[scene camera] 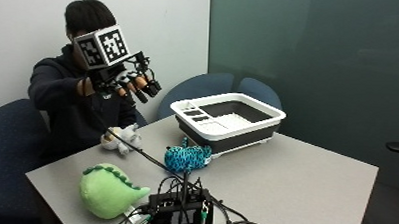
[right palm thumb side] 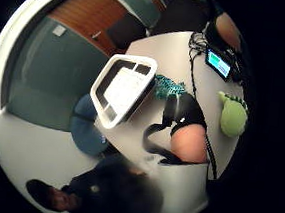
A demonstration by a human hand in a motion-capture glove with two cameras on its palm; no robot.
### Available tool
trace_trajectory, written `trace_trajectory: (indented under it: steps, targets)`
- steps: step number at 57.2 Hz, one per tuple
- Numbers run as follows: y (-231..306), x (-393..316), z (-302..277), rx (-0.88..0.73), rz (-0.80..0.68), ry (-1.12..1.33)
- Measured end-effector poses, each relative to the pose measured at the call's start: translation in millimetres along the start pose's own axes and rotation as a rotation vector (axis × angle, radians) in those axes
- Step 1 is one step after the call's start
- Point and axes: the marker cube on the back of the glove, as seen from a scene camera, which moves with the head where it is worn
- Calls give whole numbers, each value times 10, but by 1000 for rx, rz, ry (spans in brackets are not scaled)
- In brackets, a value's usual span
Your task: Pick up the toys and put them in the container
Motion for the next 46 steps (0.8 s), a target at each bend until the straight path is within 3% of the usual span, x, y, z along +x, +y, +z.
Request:
trace_trajectory:
  steps: [20, 28, 37, 46]
  targets:
    - [-149, -101, -133, -73, 35, 255]
    - [-128, 55, -219, -204, 112, 301]
    - [-146, 429, -166, -280, 190, 273]
    - [-216, 1174, 293, -325, 238, 235]
